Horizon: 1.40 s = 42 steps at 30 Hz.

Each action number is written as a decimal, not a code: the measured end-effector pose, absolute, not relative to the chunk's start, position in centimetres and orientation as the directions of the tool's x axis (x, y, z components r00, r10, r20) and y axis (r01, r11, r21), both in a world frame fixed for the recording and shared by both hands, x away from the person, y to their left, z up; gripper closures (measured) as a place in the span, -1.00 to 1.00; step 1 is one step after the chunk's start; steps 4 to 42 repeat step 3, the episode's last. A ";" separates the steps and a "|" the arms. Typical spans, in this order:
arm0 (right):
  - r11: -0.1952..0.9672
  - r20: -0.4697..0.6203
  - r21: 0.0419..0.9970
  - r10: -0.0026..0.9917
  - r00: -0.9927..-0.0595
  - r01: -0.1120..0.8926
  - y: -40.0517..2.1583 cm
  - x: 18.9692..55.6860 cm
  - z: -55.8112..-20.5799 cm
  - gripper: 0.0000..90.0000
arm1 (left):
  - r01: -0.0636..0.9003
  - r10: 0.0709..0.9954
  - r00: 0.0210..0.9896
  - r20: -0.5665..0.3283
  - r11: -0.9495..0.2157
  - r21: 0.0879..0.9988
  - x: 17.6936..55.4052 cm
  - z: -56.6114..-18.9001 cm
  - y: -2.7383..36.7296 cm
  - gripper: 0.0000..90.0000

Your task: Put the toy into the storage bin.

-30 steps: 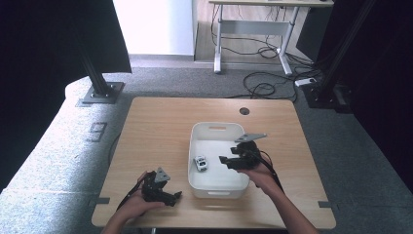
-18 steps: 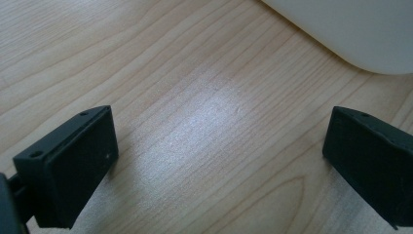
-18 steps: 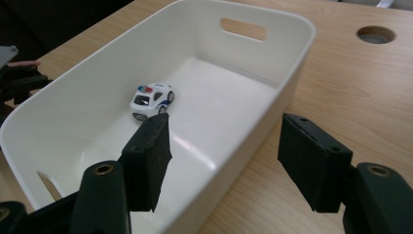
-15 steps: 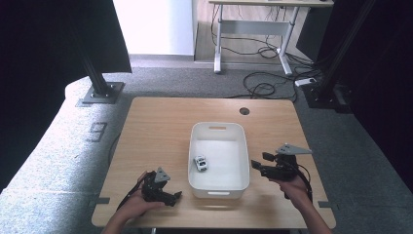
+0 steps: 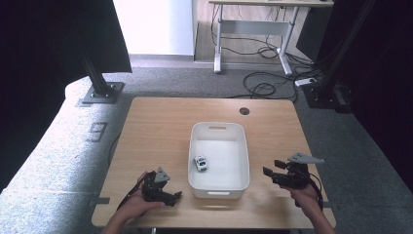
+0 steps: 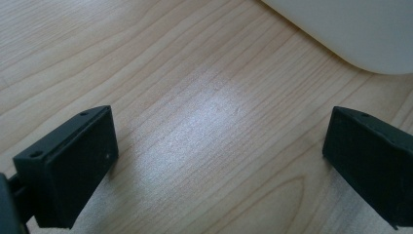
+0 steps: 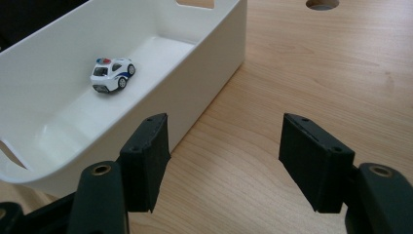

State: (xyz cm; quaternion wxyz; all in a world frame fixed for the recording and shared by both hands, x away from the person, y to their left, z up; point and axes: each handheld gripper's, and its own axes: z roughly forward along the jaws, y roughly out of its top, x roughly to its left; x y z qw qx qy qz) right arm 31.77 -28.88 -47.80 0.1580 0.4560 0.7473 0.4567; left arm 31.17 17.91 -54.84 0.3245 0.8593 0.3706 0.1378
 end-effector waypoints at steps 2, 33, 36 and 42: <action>0.164 0.181 0.827 0.829 -0.530 0.538 -29.0 31.8 -47.9 -0.23 | 0.547 0.726 0.687 -0.004 -0.514 0.660 31.2 -54.8 17.9 -1.00; 0.165 0.180 0.826 0.830 -0.528 0.540 -29.2 31.8 -48.0 -0.23 | 0.547 0.726 0.687 -0.004 -0.515 0.660 31.2 -54.8 17.9 -1.00; 0.165 0.180 0.826 0.830 -0.528 0.540 -29.2 31.8 -48.0 -0.23 | 0.547 0.726 0.687 -0.004 -0.515 0.660 31.2 -54.8 17.9 -1.00; 0.165 0.180 0.826 0.830 -0.528 0.540 -29.2 31.8 -48.0 -0.23 | 0.547 0.726 0.687 -0.004 -0.515 0.660 31.2 -54.8 17.9 -1.00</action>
